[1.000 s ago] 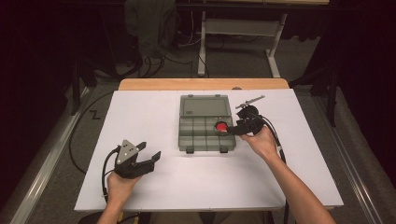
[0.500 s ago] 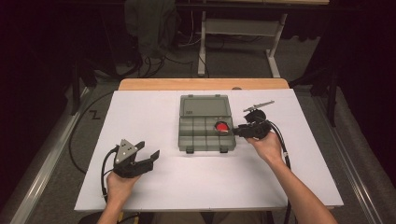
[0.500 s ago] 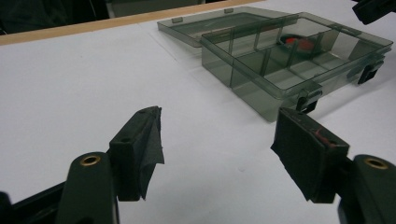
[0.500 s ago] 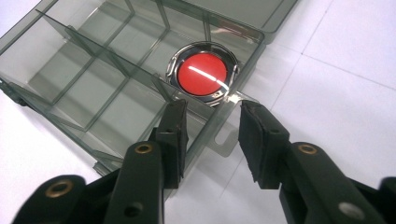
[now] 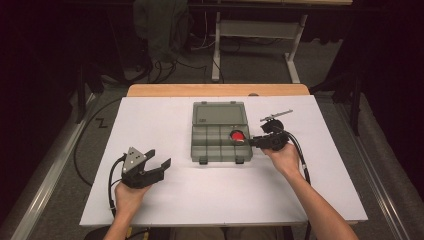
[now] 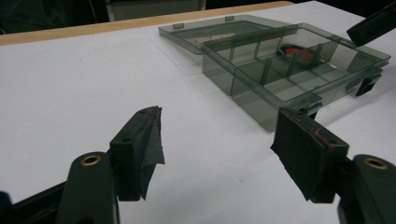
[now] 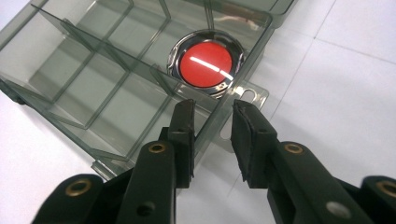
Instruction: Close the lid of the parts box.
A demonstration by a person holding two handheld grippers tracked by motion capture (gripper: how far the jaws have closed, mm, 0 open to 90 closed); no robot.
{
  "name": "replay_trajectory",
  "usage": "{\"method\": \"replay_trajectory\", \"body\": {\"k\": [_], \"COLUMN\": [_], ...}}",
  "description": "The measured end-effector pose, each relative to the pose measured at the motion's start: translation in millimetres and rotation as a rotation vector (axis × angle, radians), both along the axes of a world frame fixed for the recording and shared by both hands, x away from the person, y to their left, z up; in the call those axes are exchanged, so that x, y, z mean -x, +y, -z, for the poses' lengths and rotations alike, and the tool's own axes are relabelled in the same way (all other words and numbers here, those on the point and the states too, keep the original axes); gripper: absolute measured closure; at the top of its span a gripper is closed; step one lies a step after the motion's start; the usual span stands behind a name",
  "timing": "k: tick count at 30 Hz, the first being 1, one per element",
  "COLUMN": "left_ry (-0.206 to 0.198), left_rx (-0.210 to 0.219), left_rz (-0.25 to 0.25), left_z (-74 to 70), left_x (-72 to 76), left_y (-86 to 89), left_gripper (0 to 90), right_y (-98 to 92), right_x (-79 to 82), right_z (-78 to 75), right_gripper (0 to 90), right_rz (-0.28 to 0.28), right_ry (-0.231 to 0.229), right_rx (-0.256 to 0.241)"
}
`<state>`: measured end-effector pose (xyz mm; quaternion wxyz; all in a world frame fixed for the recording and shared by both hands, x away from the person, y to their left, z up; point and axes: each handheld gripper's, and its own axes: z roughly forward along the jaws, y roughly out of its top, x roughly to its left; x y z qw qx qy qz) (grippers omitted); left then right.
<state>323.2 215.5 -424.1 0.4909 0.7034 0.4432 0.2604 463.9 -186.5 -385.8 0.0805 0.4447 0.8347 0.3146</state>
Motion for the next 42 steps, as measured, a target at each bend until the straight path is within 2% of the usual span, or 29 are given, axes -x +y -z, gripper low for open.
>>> {"method": "replay_trajectory", "body": {"k": [4,8,15,20,22,27,33,39,42], "left_ry": [0.002,0.018,0.011,0.02,0.032,0.034,0.037,0.043,0.045], "left_rx": [0.02,0.017,0.035,0.05,0.037,0.03,0.021,0.003,0.008], "left_rz": [0.0,0.014,0.018,0.017,0.0,0.003,0.0,0.005,0.011], "left_z": [-1.5,-1.9,-9.6,-10.6,-10.0,-10.9,-14.4,-17.6,-18.1], "left_x": [-3.6,-10.9,-23.1,-35.0,-39.8,-48.1,-57.8,-70.0,-76.2], "left_y": [-1.2,-6.2,-11.9,-14.4,-16.5,-20.0,-22.6,-28.4,-32.8], "left_gripper": [33.1,33.2,33.7,34.4,35.5,35.5,35.9,36.9,37.4], "right_y": [0.7,2.3,7.1,6.6,7.1,9.2,13.7,12.8,12.4], "right_x": [-1.7,-3.4,-7.0,-10.7,-11.6,-13.2,-13.5,-13.9,-13.9], "right_z": [-0.1,-0.5,-0.5,-1.4,-1.6,-2.4,-1.7,-1.3,-1.1], "right_gripper": [73.5,74.3,76.2,77.3,77.7,77.9,76.6,76.7,76.7], "right_rz": [0.003,0.0,-0.002,0.013,0.019,0.028,0.032,0.033,0.03], "right_ry": [0.007,0.011,0.024,0.052,0.053,0.057,0.031,0.034,0.033], "right_rx": [0.002,0.011,0.028,0.021,0.025,0.039,0.072,0.062,0.06]}}
